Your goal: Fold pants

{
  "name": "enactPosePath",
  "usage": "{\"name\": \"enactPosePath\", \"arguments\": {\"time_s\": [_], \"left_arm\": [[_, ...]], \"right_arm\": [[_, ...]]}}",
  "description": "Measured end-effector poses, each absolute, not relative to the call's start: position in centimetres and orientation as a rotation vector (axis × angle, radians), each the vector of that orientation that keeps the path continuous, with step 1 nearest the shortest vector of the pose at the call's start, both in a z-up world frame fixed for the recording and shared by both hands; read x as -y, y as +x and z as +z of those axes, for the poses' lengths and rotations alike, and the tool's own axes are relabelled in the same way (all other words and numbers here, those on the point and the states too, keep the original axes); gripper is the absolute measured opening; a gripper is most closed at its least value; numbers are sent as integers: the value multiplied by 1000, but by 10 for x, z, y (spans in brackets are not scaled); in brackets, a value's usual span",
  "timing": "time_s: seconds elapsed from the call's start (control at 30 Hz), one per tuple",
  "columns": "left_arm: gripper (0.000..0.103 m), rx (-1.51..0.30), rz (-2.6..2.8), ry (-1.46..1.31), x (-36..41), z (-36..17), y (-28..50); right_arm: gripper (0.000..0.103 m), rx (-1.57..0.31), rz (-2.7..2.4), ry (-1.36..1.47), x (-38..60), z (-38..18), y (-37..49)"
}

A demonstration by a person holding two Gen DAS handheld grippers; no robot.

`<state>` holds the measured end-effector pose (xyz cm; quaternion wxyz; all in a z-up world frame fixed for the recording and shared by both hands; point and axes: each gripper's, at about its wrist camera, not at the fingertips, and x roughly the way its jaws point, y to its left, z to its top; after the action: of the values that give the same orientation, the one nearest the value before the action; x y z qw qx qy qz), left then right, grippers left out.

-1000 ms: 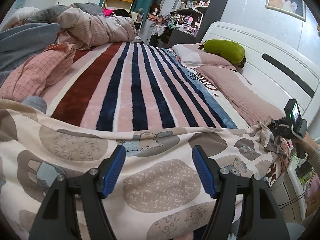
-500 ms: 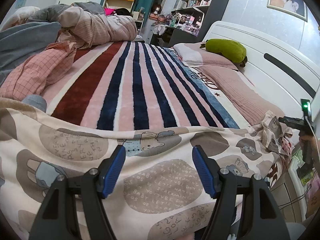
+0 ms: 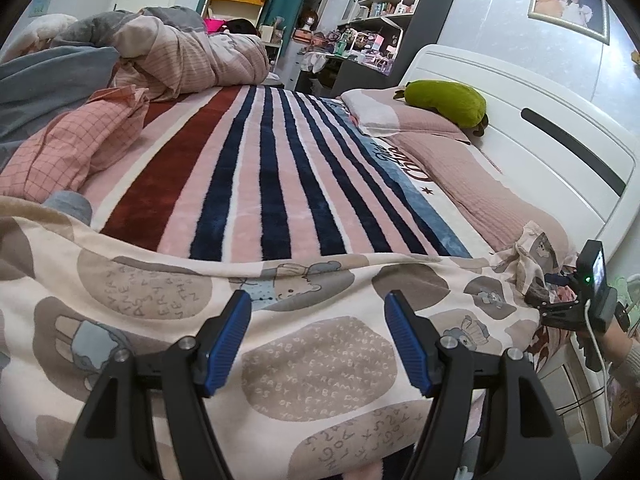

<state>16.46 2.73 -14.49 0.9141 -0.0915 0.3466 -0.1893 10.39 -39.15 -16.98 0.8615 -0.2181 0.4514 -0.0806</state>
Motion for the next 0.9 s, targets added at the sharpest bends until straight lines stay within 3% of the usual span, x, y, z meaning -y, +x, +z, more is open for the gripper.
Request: {"name": "enactPosePath", "arguments": {"time_s": [0.03, 0.1, 0.13, 0.17, 0.4, 0.47, 0.53, 0.57, 0.9], "left_arm": [[65, -713, -389, -186, -28, -145, 164], [65, -713, -386, -180, -29, -145, 165], [65, -712, -383, -178, -29, -145, 165], [65, -712, -382, -179, -30, -146, 165], [65, -714, -381, -187, -32, -147, 169], [65, -716, -376, -182, -32, -147, 168], [65, -720, -370, -177, -32, -148, 167], [65, -723, -366, -175, -32, -148, 168], [65, -723, -367, -172, -25, -147, 170]], "right_arm": [[66, -949, -186, -488, 391, -174, 106], [41, -944, -231, -536, 395, -175, 110], [17, -936, -270, -553, 400, -172, 113], [5, -917, -303, -551, 405, -166, 114], [6, -875, -394, -465, 455, -133, 134], [17, -889, -389, -408, 469, -127, 140], [40, -880, -412, -366, 482, -121, 146], [42, -868, -426, -348, 488, -117, 147], [43, -871, -348, 69, 555, -89, 149]]}}
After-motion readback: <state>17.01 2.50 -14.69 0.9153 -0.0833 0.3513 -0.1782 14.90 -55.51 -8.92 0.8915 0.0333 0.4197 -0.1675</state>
